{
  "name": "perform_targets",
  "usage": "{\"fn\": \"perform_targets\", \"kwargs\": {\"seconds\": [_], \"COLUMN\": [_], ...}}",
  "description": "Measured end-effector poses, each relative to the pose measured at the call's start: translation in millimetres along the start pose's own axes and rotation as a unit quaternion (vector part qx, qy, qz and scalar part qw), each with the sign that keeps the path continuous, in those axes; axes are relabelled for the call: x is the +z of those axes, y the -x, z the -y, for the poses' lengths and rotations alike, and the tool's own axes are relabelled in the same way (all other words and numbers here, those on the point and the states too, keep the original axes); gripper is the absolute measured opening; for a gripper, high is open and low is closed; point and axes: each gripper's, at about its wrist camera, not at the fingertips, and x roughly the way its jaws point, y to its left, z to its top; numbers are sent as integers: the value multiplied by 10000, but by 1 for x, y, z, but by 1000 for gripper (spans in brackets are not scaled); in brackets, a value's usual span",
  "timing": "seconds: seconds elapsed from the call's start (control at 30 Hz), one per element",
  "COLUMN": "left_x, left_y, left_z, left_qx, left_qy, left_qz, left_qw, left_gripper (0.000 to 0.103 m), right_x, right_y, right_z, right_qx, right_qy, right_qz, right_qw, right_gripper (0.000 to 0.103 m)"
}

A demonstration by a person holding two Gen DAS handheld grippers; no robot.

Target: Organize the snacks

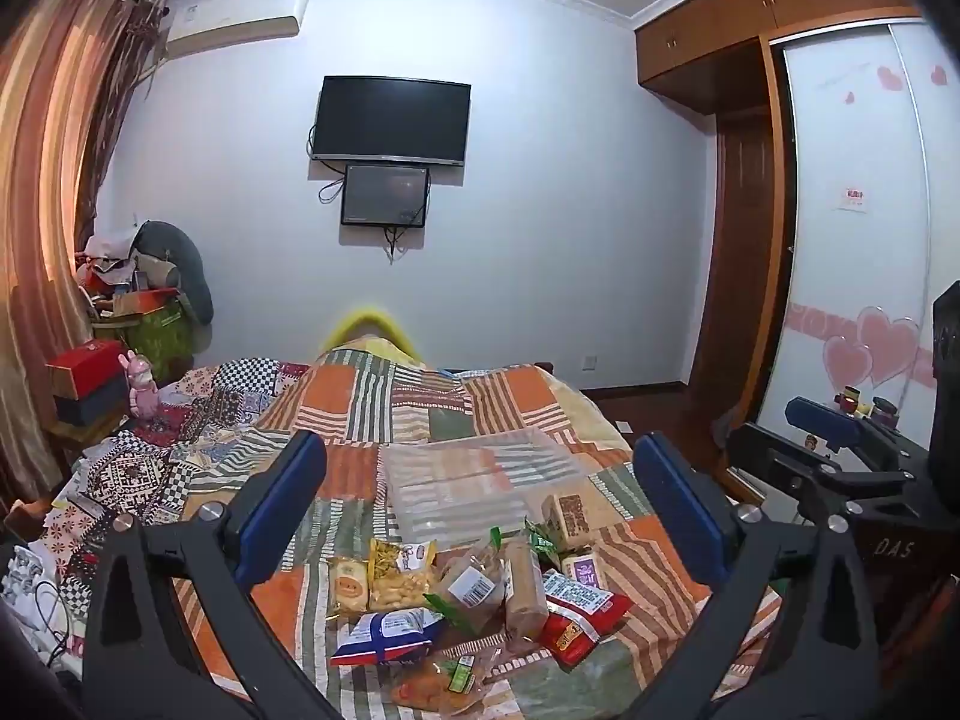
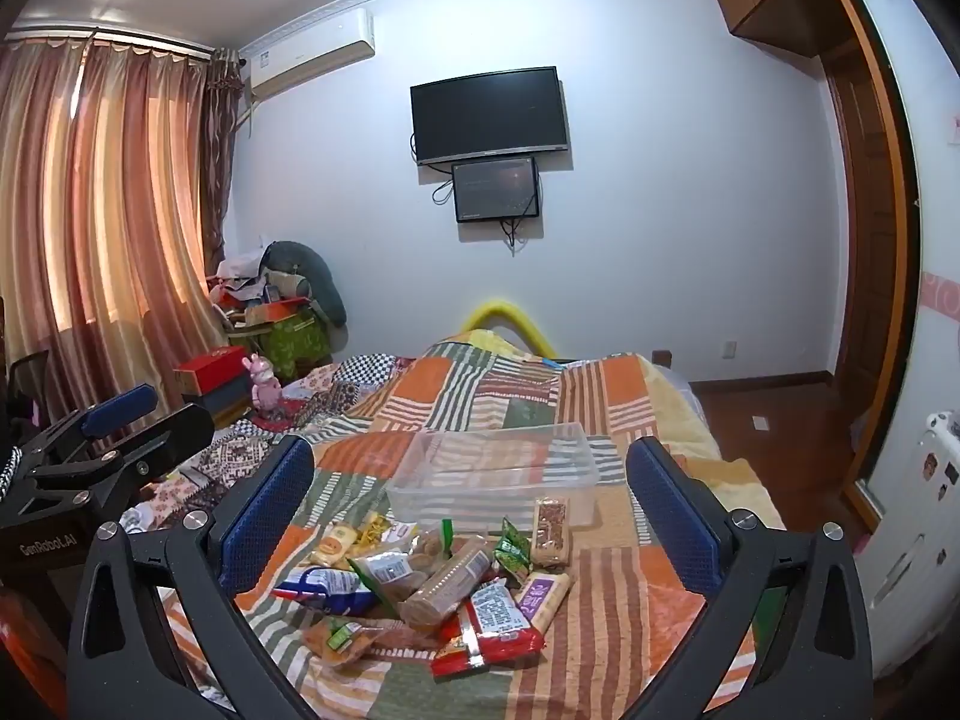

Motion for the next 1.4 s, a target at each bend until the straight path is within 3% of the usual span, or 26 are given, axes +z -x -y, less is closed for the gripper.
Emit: {"fn": "perform_targets", "kwargs": {"seconds": [1.4], "left_x": [2], "left_y": [5], "left_z": [0], "left_qx": [-4], "left_qy": [-53], "left_qz": [25], "left_qw": [10000], "left_gripper": [103], "right_x": [7], "right_y": [7], "right_z": [-4], "right_qx": [45], "right_qy": [7], "right_qz": [62], "right_qw": [10000], "right_gripper": [103]}}
